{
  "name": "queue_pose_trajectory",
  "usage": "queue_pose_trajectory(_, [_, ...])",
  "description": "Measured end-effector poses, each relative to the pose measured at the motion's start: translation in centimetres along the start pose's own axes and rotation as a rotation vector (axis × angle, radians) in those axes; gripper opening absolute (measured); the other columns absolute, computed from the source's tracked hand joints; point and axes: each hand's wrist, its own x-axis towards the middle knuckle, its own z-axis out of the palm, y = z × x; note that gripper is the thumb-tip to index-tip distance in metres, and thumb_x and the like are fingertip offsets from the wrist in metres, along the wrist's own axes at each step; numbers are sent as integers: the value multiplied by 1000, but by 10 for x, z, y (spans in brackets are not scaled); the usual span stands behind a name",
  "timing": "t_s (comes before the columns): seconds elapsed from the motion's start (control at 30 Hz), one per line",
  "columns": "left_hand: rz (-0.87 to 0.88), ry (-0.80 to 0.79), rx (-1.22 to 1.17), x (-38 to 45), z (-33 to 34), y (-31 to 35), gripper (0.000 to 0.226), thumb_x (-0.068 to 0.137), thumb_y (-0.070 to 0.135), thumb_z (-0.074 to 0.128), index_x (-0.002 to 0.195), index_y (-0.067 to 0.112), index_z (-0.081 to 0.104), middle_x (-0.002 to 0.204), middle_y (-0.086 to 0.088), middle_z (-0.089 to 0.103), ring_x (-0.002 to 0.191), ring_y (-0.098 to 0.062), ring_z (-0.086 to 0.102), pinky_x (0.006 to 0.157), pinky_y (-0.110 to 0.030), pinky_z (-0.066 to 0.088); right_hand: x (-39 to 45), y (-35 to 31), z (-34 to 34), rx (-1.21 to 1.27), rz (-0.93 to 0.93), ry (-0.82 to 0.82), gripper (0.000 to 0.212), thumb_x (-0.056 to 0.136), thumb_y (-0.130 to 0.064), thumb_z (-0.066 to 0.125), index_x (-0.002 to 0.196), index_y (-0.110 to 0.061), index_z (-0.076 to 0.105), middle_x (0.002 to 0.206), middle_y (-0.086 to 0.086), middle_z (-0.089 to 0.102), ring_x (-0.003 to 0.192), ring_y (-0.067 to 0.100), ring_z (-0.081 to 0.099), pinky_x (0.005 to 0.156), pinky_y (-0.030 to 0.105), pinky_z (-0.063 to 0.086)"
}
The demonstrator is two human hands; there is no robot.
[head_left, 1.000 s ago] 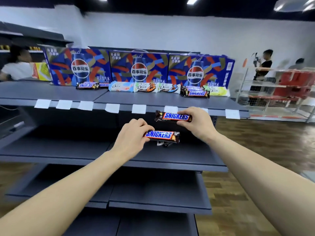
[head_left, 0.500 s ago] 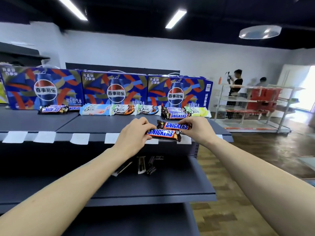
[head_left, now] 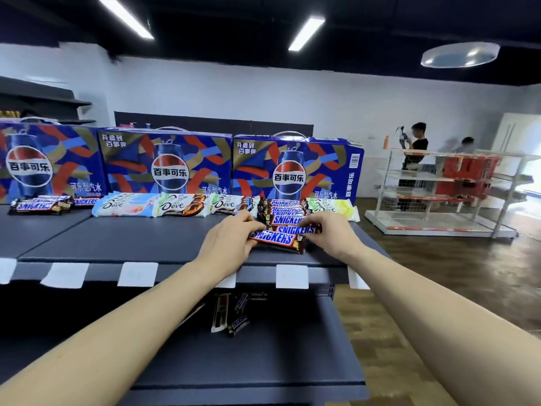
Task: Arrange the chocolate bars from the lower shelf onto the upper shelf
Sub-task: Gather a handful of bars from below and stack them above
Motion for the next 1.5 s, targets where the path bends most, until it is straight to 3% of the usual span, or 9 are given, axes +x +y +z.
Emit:
queue_pose_trajectory(0.17, [-42, -36, 32, 22, 19, 5, 41, 89, 21, 59, 128, 33, 60, 110, 12, 51, 96, -13, 53, 74, -26, 46, 28, 23, 11, 15, -5, -37, 35, 83, -2, 65, 111, -20, 74, 116, 2, 69, 108, 18, 61, 87, 16, 39])
queue_pose_trajectory(0.33, [-82, -93, 60, 37, 29, 5, 44, 87, 19, 61, 129, 32, 60, 111, 8, 53, 96, -15, 55, 78, -29, 48, 48, 37, 19, 4, -95, -17, 26, 82, -12, 76, 106, -22, 76, 104, 1, 65, 99, 20, 58, 84, 27, 45])
queue_pose_trajectory(0.43, [-90, -105, 70, 45, 33, 4, 43, 88, 20, 62, 129, 32, 60, 110, 8, 53, 99, -15, 55, 78, -29, 47, 53, 41, 20, 13, -120, -31, 35, 80, -2, 72, 105, -25, 76, 106, 2, 62, 100, 20, 55, 86, 31, 47])
queue_pose_trajectory(0.57, [-85, -117, 107, 55, 38, 4, 41, 89, 26, 66, 129, 34, 59, 112, 5, 54, 106, -17, 51, 81, -31, 47, 54, 48, 17, -2, -151, -53, 43, 78, 2, 69, 107, -30, 75, 111, -1, 63, 105, 18, 54, 90, 32, 46])
queue_pose_trajectory(0.7, [-77, -116, 136, 63, 43, 6, 39, 89, 31, 66, 127, 34, 61, 111, 3, 56, 110, -18, 46, 83, -34, 48, 50, 55, 13, 33, -174, 10, 33, 86, -1, 67, 110, -22, 75, 118, 1, 65, 111, 18, 57, 95, 29, 45])
queue_pose_trajectory(1.0, [-97, -78, 95, 63, 51, 10, 46, 89, 33, 65, 133, 30, 56, 116, 1, 52, 115, -20, 41, 91, -33, 43, 36, 44, 8, 7, -30, 69, 37, 93, 2, 50, 115, -19, 71, 123, 1, 61, 115, 19, 55, 95, 28, 46])
queue_pose_trajectory(1.27, [-113, -21, 67, 37, 33, 6, 54, 89, 41, 59, 138, 23, 46, 131, -4, 45, 126, -25, 36, 99, -39, 41, 7, 1, 10, 9, 47, 87, 30, 97, -30, 55, 122, -20, 66, 117, -1, 61, 108, 17, 56, 88, 27, 44])
queue_pose_trajectory(1.5, [-91, -81, 69, -7, 13, 10, 54, 94, 46, 50, 142, 25, 41, 135, -4, 43, 127, -26, 37, 100, -40, 36, -40, -50, 17, -21, 120, 23, 42, 98, -41, 49, 133, -19, 59, 135, 0, 57, 126, 19, 49, 101, 31, 39])
